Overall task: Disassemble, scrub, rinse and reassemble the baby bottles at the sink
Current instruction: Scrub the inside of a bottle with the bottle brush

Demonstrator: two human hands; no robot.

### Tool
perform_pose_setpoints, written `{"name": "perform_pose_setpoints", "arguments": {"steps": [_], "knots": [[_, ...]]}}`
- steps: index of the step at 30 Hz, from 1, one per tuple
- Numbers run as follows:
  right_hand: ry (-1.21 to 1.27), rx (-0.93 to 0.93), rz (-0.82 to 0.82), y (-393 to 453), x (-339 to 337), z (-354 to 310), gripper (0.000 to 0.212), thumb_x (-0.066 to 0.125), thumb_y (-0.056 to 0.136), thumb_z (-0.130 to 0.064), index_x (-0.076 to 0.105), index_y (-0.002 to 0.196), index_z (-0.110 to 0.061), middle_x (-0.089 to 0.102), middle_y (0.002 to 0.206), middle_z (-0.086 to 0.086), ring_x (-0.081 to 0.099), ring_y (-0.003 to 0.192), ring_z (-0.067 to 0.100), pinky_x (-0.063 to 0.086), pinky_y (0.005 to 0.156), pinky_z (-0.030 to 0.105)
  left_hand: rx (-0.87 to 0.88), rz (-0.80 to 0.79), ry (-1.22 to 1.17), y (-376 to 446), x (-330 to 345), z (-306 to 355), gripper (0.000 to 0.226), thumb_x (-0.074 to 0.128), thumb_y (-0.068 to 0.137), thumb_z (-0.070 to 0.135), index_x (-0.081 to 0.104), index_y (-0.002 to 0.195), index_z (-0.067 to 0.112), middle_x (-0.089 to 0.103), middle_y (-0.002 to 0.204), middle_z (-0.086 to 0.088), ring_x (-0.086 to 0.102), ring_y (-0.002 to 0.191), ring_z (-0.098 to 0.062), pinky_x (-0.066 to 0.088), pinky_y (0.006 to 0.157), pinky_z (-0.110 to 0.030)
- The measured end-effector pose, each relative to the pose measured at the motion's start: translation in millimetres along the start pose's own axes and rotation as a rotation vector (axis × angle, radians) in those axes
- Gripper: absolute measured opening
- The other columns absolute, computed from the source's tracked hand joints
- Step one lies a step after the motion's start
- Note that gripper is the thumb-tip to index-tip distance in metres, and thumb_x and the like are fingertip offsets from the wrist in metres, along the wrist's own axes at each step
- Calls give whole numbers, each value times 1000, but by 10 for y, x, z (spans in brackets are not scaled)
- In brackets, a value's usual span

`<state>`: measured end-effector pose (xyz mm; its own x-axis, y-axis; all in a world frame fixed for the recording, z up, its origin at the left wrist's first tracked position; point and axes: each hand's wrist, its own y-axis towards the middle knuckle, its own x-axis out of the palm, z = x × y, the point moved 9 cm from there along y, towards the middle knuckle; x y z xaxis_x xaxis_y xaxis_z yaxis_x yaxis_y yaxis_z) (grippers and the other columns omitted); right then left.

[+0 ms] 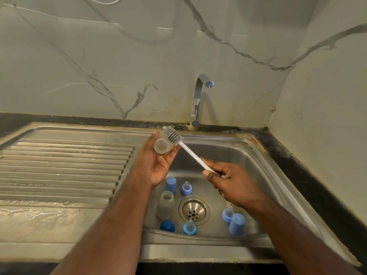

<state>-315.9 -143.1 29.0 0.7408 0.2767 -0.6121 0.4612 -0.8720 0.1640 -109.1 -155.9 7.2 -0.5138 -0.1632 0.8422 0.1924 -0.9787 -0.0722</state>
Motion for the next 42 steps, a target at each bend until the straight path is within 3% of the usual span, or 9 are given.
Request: {"name": "perform_pose_setpoints", "arguments": {"steps": [6, 10, 13, 21, 26, 29, 34, 39, 42], "knots": [[-59, 23, 25, 62, -9, 73, 39, 60, 98, -34, 58, 137, -41, 60, 65, -30, 55, 63, 1, 46, 59, 19, -22, 24, -39, -26, -1, -19, 52, 59, 101, 32, 49, 140, -1, 66, 126, -28, 66, 117, -42, 63, 83, -43], [-29, -12, 13, 39, 10, 49, 37, 62, 98, -31, 60, 133, -43, 57, 68, -41, 58, 67, -10, 40, 62, 11, -50, 1, -25, -29, 34, -42, 51, 56, 102, 35, 51, 139, 0, 66, 127, -27, 66, 117, -42, 59, 90, -47], [-39, -5, 3, 56, 52, 63, 38, 60, 98, -34, 59, 135, -42, 57, 67, -38, 57, 68, -8, 40, 65, 13, -111, -4, 50, -16, -6, -95, 54, 55, 100, 43, 55, 137, 3, 67, 127, -24, 67, 117, -38, 59, 91, -46], [-93, 12, 29, 54, -15, 94, 36, 58, 99, -39, 57, 134, -46, 55, 66, -40, 57, 66, -1, 43, 62, 16, -134, 94, 199, -31, -134, -125, 49, 56, 97, 42, 57, 131, 7, 69, 115, -19, 64, 69, -16, 52, 58, -26], [-130, 43, 107, 95, -148, 115, 41, 57, 100, -38, 53, 141, -42, 52, 77, -32, 57, 70, -5, 39, 64, 11, -148, 80, 305, -54, -97, -155, 47, 56, 97, 43, 58, 129, 9, 69, 124, -22, 52, 59, -11, 40, 52, -22], [-126, 9, 58, 21, -73, 20, 38, 57, 99, -39, 56, 137, -43, 54, 72, -37, 57, 67, -11, 40, 59, 9, -117, 116, 303, -29, -132, -127, 48, 60, 95, 47, 62, 128, 12, 68, 109, -20, 50, 57, -14, 38, 50, -25], [-198, 54, 97, 62, -149, 54, 43, 55, 100, -40, 51, 143, -40, 64, 123, -23, 58, 80, -7, 39, 66, 6, -77, 169, 388, -13, -174, -86, 29, 60, 96, 37, 74, 120, 26, 61, 98, -14, 48, 57, -18, 37, 49, -26], [-173, 39, 34, -1, -56, 26, 39, 56, 99, -41, 54, 138, -45, 64, 95, -30, 60, 73, 0, 45, 63, 9, -77, 244, 403, 11, -266, -92, 34, 61, 96, 39, 61, 114, 9, 57, 84, -12, 49, 53, -16, 36, 45, -25], [-211, 80, 107, 49, -184, 77, 42, 55, 101, -39, 51, 143, -39, 66, 121, -20, 59, 77, -2, 42, 63, 6, -84, 246, 452, 21, -285, -114, 43, 67, 91, 41, 61, 118, 8, 59, 89, -12, 50, 54, -15, 38, 43, -24]]}}
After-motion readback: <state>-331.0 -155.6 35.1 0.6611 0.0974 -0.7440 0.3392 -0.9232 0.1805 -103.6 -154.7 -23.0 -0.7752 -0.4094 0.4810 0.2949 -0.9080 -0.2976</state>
